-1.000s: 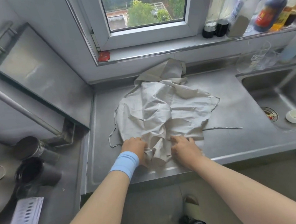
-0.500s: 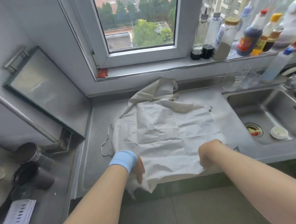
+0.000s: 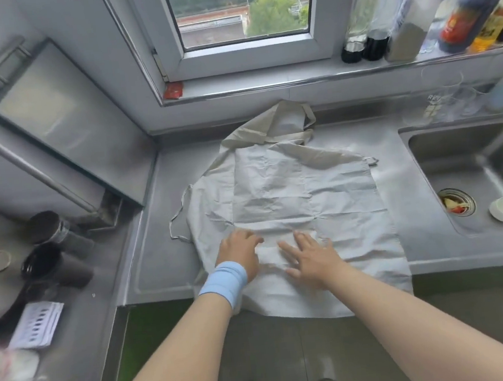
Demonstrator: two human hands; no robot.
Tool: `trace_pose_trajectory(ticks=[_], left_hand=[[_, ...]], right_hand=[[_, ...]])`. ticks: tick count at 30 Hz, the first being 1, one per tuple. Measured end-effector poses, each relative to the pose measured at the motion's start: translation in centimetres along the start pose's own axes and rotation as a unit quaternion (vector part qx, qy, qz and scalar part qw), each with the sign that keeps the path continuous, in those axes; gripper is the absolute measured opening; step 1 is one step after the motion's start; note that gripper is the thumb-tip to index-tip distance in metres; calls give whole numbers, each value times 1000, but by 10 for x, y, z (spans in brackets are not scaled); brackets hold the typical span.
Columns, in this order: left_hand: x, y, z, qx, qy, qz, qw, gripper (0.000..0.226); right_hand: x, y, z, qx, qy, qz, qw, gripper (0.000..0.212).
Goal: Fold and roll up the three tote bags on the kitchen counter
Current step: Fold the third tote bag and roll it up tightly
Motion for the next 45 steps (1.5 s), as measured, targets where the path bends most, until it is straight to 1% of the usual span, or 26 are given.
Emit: trace_pose_trajectory(ticks=[3, 5, 7, 9, 11, 14, 17, 18, 19, 20, 21, 22, 24, 26, 28, 31, 33, 34, 36, 38, 39, 40, 42, 43, 44, 45], left_hand=[[-38, 44, 3, 140, 51, 83, 985, 50], [-67, 53, 0, 157, 123, 100, 975, 49], [-97, 42, -4, 96, 213, 134, 963, 55], [-119, 16, -3, -2, 285, 189, 940, 59], [-130, -9, 3, -83, 341, 244, 904, 61], [-141, -36, 16, -156, 415, 343, 829, 54], [-145, -53, 4, -177, 398, 443, 784, 41], [-151, -62, -4, -174, 393, 454, 780, 35], [-155, -68, -7, -180, 386, 447, 787, 31], [-156, -70, -8, -191, 376, 432, 797, 35], [-154, -72, -5, -206, 361, 417, 808, 48], [-148, -74, 3, -236, 359, 414, 803, 59], [-135, -65, 26, -290, 358, 428, 777, 61], [-129, -66, 30, -322, 339, 415, 781, 47], [-124, -63, 30, -329, 319, 424, 781, 33], [-139, -58, 27, -296, 307, 432, 795, 50], [-155, -46, 21, -243, 303, 482, 786, 44], [-160, -38, 18, -222, 289, 507, 781, 41], [-158, -16, 17, -217, 247, 545, 771, 53], [-142, 7, 21, -233, 201, 584, 751, 59], [-133, 14, 21, -241, 186, 588, 749, 58], [-122, 23, 22, -242, 166, 593, 750, 59], [-94, 38, 21, -236, 128, 568, 778, 68], [-78, 44, 21, -233, 106, 532, 807, 75], [-59, 50, 22, -231, 79, 483, 841, 80], [-40, 51, 23, -232, 56, 426, 873, 80]], right_hand=[[14, 9, 0, -7, -44, 68, 997, 70], [10, 26, -2, 14, -81, 91, 992, 67], [-10, 45, -10, 62, -70, 111, 989, 65], [-45, 50, -24, 105, 13, 120, 987, 56], [-73, 35, -35, 89, 75, 75, 990, 58], [-87, 4, -45, 24, 60, 35, 997, 72], [-87, -11, -44, -3, 40, 61, 997, 83], [-87, -14, -44, -2, 35, 70, 997, 86], [-88, -15, -44, -3, 30, 77, 997, 89], [-89, -17, -44, -2, 26, 79, 997, 92], [-91, -19, -45, -4, 22, 77, 997, 96], [-92, -21, -46, -5, 20, 73, 997, 99], [-92, -24, -50, -12, 16, 64, 998, 99], [-92, -24, -52, -9, 12, 56, 998, 92], [-90, -26, -54, -9, 8, 46, 999, 83], [-91, -27, -54, -22, 6, 42, 999, 89], [-93, -22, -51, -31, 11, 42, 999, 96], [-94, -16, -51, -29, 14, 29, 999, 95], [-94, 6, -49, 24, 16, -38, 999, 75], [-84, 34, -45, 117, -14, -178, 977, 50], [-77, 48, -42, 163, -37, -274, 947, 45], [-71, 61, -37, 203, -55, -370, 905, 41], [-61, 88, -29, 252, -67, -507, 822, 25], [-57, 101, -25, 259, -68, -547, 793, 21], [-52, 114, -21, 261, -67, -569, 777, 26], [-47, 122, -18, 257, -67, -576, 773, 36]])
Point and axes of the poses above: each hand's wrist, its own z-axis away from the middle knuckle, its own y-axis out of the back of the hand, x = y × z, the point moved 10 cm from there along -z, towards the middle knuckle, and after that the axes turned 14 degrees about y, right-handed, at the moved point
